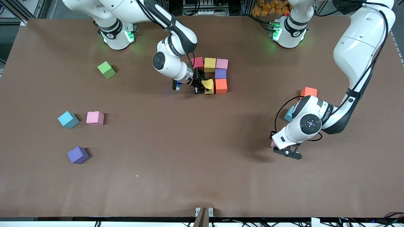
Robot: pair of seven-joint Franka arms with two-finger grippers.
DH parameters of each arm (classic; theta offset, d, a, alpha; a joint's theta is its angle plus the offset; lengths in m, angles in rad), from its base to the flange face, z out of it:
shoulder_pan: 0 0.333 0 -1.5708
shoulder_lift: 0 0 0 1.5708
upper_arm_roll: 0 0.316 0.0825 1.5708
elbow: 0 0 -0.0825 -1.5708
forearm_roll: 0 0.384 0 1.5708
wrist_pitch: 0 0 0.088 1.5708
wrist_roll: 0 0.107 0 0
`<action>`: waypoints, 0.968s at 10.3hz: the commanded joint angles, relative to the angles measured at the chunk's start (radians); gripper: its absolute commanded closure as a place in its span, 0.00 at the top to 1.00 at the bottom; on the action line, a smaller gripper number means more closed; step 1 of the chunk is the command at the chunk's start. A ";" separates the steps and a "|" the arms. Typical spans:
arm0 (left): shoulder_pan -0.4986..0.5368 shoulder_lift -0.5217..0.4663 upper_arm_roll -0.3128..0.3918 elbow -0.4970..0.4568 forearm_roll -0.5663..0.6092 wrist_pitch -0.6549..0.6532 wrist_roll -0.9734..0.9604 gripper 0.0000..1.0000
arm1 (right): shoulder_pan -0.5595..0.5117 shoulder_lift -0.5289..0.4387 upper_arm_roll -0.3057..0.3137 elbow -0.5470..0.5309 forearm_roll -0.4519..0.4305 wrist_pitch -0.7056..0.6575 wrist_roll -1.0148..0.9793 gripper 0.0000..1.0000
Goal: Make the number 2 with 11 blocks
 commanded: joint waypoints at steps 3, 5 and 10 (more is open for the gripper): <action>0.002 -0.028 -0.007 -0.007 -0.028 -0.048 -0.146 0.00 | 0.020 0.012 -0.002 0.010 0.000 0.033 0.052 0.00; 0.002 -0.045 -0.034 -0.005 -0.038 -0.054 -0.267 0.00 | 0.021 0.015 -0.002 0.011 0.000 0.032 0.052 0.00; 0.009 -0.160 -0.073 0.003 -0.151 -0.097 -0.490 0.00 | 0.026 0.036 -0.004 0.018 -0.023 0.032 0.052 0.00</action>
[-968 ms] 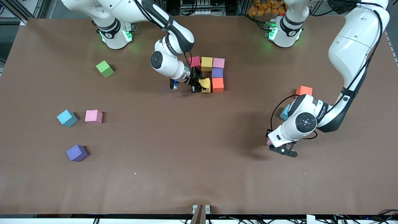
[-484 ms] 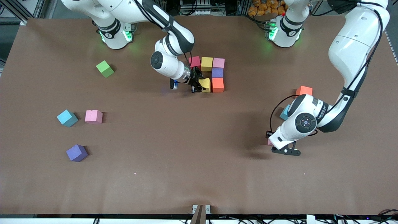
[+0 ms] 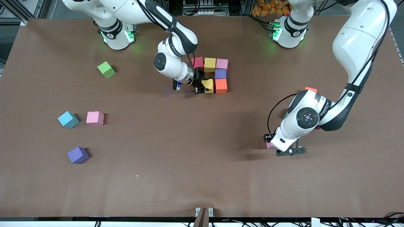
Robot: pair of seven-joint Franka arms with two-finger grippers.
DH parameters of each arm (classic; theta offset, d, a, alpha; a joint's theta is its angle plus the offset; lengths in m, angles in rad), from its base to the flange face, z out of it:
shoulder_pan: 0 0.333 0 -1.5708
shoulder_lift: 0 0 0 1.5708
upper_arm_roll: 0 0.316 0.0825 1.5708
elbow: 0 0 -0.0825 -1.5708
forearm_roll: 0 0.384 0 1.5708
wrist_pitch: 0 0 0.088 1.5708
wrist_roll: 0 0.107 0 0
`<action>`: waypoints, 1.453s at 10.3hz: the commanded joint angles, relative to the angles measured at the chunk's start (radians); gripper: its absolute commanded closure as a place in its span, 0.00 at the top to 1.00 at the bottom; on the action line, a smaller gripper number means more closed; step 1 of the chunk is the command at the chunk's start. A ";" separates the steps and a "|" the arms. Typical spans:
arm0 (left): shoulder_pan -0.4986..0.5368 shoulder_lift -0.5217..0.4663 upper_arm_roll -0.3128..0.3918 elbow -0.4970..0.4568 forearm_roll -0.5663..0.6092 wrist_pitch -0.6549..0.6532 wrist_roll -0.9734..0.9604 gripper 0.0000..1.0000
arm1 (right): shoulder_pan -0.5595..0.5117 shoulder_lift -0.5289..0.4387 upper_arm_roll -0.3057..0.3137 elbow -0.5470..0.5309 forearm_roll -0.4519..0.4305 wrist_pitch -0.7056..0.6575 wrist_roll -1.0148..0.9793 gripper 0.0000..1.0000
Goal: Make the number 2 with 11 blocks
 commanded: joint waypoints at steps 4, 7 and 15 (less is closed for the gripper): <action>0.027 -0.143 -0.007 -0.018 -0.168 -0.141 -0.143 0.00 | 0.021 0.023 -0.004 0.025 -0.021 0.031 0.043 0.00; 0.030 -0.167 -0.009 -0.013 -0.184 -0.158 -0.188 0.00 | 0.021 0.024 -0.004 0.026 -0.021 0.029 0.043 0.00; 0.071 -0.224 -0.012 -0.013 -0.259 -0.180 -0.229 0.00 | 0.026 0.054 -0.005 0.054 -0.021 0.029 0.043 0.00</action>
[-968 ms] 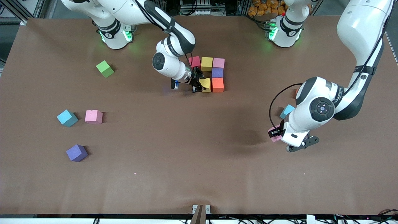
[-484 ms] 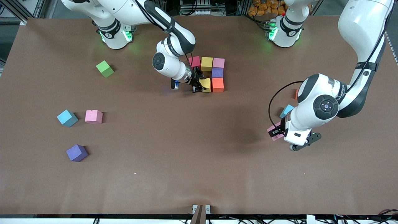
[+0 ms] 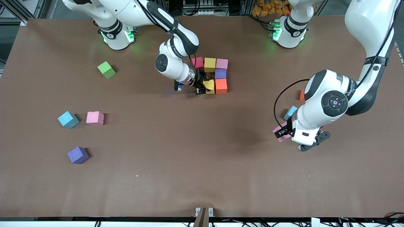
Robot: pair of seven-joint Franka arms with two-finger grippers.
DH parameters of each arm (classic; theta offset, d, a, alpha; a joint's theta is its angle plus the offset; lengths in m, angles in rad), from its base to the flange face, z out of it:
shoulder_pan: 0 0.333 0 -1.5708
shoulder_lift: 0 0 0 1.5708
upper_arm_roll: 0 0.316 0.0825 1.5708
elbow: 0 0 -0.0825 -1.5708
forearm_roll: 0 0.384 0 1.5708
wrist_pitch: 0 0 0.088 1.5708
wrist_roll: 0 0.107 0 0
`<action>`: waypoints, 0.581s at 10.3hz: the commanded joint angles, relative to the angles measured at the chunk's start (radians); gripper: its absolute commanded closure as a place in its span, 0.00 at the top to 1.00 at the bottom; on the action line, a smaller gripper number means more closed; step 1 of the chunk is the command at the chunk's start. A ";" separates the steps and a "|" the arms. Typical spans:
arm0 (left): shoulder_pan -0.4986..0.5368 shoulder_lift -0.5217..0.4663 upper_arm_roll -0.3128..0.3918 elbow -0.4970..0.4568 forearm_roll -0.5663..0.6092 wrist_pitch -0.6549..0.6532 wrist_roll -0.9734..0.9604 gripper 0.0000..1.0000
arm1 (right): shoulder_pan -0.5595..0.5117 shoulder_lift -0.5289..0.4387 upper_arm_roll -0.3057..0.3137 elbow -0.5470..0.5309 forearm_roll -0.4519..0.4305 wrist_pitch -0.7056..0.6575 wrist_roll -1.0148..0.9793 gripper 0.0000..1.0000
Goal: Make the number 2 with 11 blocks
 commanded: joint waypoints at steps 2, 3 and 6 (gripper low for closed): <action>0.100 -0.047 -0.015 -0.020 -0.091 -0.015 -0.010 0.00 | 0.019 0.029 -0.005 0.029 -0.020 0.022 0.043 0.00; 0.112 -0.065 -0.013 -0.020 -0.123 -0.015 -0.015 0.00 | 0.019 0.029 -0.005 0.029 -0.026 0.022 0.043 0.00; 0.160 -0.076 -0.012 -0.025 -0.162 -0.017 -0.050 0.00 | 0.019 0.029 -0.005 0.029 -0.026 0.022 0.043 1.00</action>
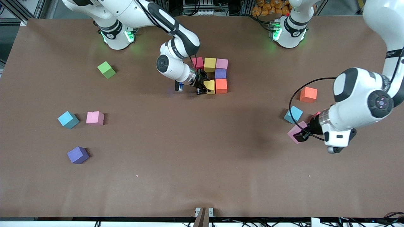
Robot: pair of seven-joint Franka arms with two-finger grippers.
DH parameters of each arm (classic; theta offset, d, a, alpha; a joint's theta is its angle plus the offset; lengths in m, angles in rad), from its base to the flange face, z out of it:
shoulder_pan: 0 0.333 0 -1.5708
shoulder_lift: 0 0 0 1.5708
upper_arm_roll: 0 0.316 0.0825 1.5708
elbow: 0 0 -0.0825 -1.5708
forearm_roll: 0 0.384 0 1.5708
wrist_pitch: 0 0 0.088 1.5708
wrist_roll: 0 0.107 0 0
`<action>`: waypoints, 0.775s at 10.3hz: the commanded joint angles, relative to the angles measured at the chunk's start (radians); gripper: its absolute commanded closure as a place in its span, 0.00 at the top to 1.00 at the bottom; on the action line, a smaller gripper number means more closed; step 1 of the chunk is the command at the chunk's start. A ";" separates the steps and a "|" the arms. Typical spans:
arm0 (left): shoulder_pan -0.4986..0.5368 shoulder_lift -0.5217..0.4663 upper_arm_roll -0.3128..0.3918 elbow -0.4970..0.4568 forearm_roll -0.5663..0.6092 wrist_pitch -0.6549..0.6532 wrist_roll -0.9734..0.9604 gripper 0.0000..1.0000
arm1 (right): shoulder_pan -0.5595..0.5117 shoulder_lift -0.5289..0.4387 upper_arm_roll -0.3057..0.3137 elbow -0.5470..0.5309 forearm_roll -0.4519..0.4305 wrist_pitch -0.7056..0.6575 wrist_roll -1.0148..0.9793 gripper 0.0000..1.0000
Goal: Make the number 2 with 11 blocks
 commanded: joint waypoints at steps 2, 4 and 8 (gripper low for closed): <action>0.050 -0.027 -0.011 -0.025 -0.029 -0.011 -0.033 0.00 | 0.015 0.020 -0.005 0.020 -0.025 0.020 0.042 1.00; 0.063 -0.032 -0.010 -0.025 -0.037 -0.011 -0.053 0.00 | 0.014 0.017 -0.005 0.020 -0.027 0.017 0.044 1.00; 0.098 -0.050 -0.010 -0.019 -0.038 -0.011 -0.140 0.00 | -0.024 -0.015 -0.005 0.011 -0.031 -0.023 0.042 1.00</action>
